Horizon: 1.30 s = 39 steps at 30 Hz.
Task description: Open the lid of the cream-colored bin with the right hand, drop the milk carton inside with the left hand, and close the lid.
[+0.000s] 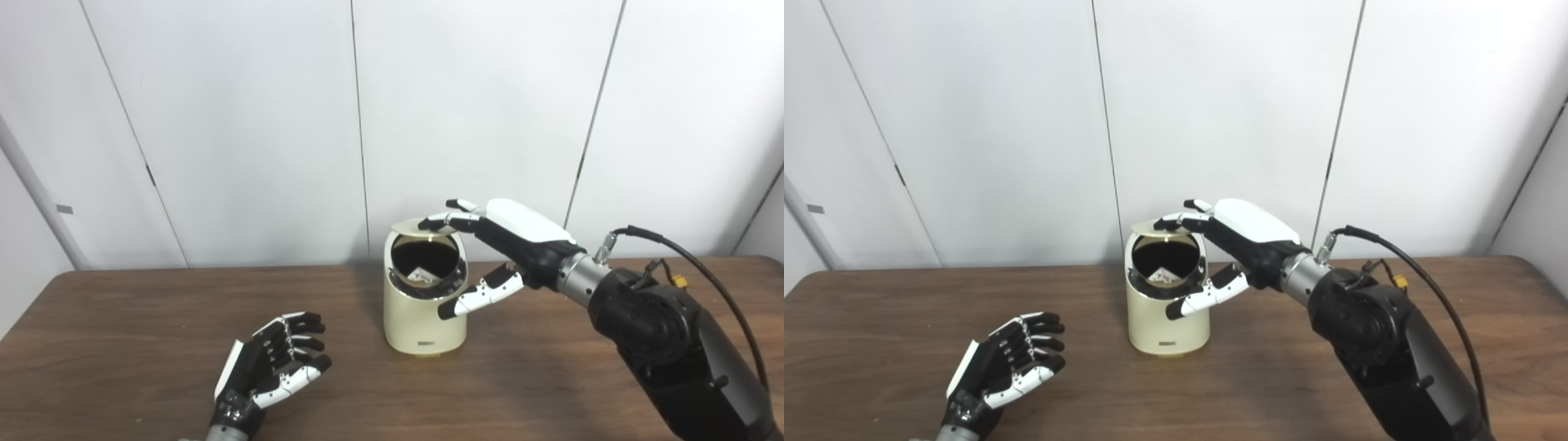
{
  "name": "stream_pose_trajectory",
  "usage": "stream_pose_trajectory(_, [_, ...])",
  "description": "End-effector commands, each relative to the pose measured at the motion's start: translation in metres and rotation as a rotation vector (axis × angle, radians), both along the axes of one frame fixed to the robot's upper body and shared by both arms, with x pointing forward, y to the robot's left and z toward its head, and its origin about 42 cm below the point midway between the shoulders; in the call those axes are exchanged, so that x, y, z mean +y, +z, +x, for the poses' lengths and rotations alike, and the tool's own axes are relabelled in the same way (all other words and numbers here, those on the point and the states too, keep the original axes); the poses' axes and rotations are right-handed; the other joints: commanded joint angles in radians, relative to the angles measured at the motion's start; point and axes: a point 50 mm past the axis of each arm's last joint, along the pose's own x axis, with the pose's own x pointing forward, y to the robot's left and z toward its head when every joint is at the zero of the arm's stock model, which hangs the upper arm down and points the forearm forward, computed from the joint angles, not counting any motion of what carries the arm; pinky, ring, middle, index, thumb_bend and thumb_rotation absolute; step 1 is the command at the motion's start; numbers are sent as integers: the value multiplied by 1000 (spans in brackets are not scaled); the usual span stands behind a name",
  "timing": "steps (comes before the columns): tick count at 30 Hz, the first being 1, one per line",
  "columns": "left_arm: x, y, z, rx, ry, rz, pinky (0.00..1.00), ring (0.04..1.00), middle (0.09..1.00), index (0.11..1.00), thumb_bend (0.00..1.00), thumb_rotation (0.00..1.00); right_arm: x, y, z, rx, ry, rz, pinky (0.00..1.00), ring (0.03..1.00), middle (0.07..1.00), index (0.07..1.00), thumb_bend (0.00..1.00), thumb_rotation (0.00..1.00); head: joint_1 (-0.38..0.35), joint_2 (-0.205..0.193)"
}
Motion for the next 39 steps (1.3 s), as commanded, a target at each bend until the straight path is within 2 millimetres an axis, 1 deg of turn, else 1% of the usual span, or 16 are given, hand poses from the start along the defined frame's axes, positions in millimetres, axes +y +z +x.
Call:
stream_pose_trajectory(1, [-2, 16, 2, -64, -1, 0, 476, 607, 684, 705, 732, 188, -3, 18, -3, -52, 9, 3, 956, 999, 852, 844, 681, 443, 1, 2])
stream_pose_trajectory(5, [-3, 17, 2, -65, 1, 3, 474, 606, 682, 706, 722, 184, -3, 15, -6, -53, 16, -25, 979, 1000, 850, 844, 674, 437, 5, 6])
stream_pose_trajectory(8, [-3, 17, 1, -66, 2, 7, 473, 605, 684, 708, 723, 188, -2, 12, -8, -55, 23, -50, 994, 1000, 842, 842, 689, 439, 8, 8])
stream_pose_trajectory(15, [-4, 16, 1, -69, 2, 7, 470, 603, 685, 710, 723, 186, 2, 3, -11, -73, 51, -127, 999, 995, 830, 837, 692, 439, 11, 11])
stream_pose_trajectory(21, [-6, 16, 0, -74, -5, 0, 470, 602, 686, 709, 730, 188, 8, -3, -12, -73, 59, -200, 925, 972, 815, 844, 713, 433, 15, 17])
stream_pose_trajectory(26, [-7, 15, -1, -70, -3, 1, 471, 603, 688, 705, 729, 200, 11, -7, -13, -31, 60, -223, 976, 993, 833, 862, 721, 426, 23, 21])
stream_pose_trajectory(32, [-7, 13, -2, -72, 0, 5, 466, 600, 689, 700, 726, 204, 14, -15, -14, -21, 60, -263, 999, 1000, 849, 871, 731, 439, 25, 24])
stream_pose_trajectory(34, [-6, 13, -2, -72, 1, 8, 469, 600, 686, 697, 722, 202, 15, -19, -14, -33, 54, -292, 995, 1000, 851, 870, 741, 438, 25, 24])
stream_pose_trajectory(39, [-6, 14, -3, -75, 1, -5, 473, 604, 689, 697, 721, 195, 17, -27, -14, -65, 16, -441, 1000, 1000, 872, 893, 735, 471, 26, 25])
